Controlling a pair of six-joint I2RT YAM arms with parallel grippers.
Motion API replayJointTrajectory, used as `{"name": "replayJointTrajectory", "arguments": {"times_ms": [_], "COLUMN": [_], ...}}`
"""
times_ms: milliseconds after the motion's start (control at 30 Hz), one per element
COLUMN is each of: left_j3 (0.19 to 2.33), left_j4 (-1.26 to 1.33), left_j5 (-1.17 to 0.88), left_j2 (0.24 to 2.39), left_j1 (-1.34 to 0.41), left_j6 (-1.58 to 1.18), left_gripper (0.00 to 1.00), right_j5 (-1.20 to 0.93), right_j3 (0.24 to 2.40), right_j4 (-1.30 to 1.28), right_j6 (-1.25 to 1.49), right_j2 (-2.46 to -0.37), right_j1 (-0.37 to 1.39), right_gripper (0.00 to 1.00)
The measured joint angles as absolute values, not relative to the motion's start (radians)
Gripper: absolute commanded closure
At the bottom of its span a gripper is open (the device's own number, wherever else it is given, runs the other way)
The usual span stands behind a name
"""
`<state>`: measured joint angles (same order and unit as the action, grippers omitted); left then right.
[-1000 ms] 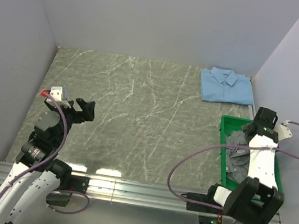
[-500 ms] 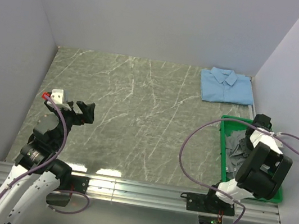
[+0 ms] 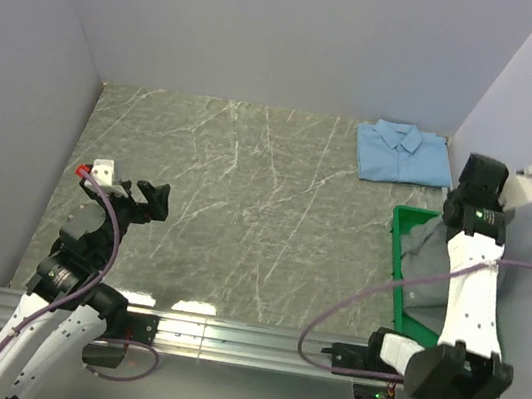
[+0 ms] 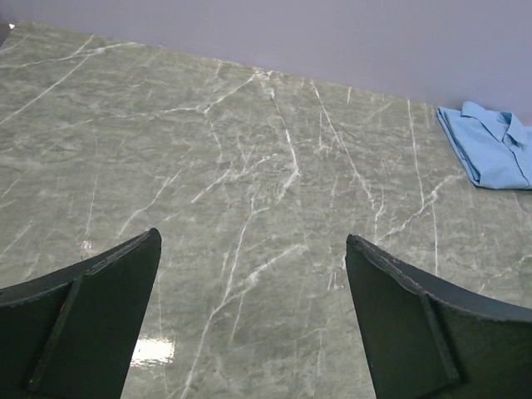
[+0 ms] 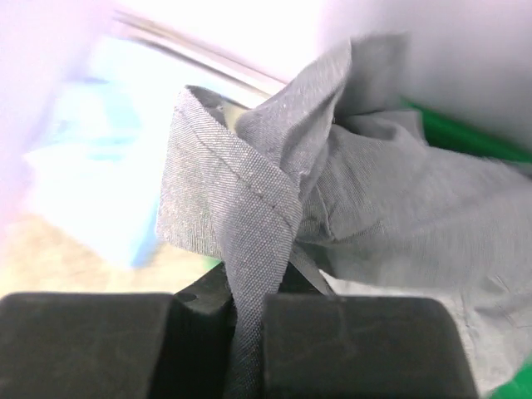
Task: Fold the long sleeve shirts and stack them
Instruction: Grab the shirt from the pile, then move the shirt to the center of the board
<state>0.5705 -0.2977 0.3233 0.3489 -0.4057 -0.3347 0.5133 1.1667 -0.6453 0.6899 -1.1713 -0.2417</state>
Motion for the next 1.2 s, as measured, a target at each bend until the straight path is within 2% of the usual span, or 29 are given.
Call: {"name": "replayJointTrajectory", "arguments": {"times_ms": [167,367,667,867,967,1000,1067,1100,1167,1200], "left_j3": [0.57,0.569,0.565,0.563,0.56,0.559,0.559,0.558,0.553,0.548], "left_j4": [-0.298,-0.297,-0.299,-0.305,-0.306,-0.307,-0.308,-0.309,-0.31,-0.311], "left_j5": [0.335,0.347,0.366,0.403,0.434,0.449,0.481,0.5,0.541,0.559], "left_j2": [0.349,0.344,0.342,0.312,0.286,0.274,0.247,0.229,0.189,0.166], "left_j1": [-0.406,-0.406,-0.406,-0.406,-0.406,-0.406,-0.406,-0.406,-0.405,-0.403], "left_j6": [-0.335,-0.336,-0.337,-0.343,-0.353,-0.357,-0.363,-0.365,-0.374,-0.383], "left_gripper": [0.01,0.01,0.01,0.01,0.01,0.01,0.01,0.01,0.01,0.01], "right_j5": [0.517,0.339,-0.093,-0.314,-0.357,-0.361,-0.362,-0.36,-0.356,-0.353], "right_j3": [1.386,1.655,2.309,2.35,2.284,2.255,2.159,2.113,1.994,1.941], "right_j4": [-0.563,-0.45,-0.444,-0.407,-0.404,-0.404,-0.395,-0.395,-0.395,-0.398], "right_j6": [0.533,0.338,0.101,-0.039,-0.098,-0.111,-0.136,-0.147,-0.152,-0.153], "right_j2": [-1.116,-1.157,-1.588,-1.728,-1.743,-1.743,-1.74,-1.738,-1.738,-1.738], "right_j1": [-0.026,0.198,0.49,0.62,0.697,0.723,0.787,0.812,0.862,0.88], "right_gripper": [1.0,1.0,1.0,1.0,0.89,0.78,0.65,0.53,0.42,0.33]}}
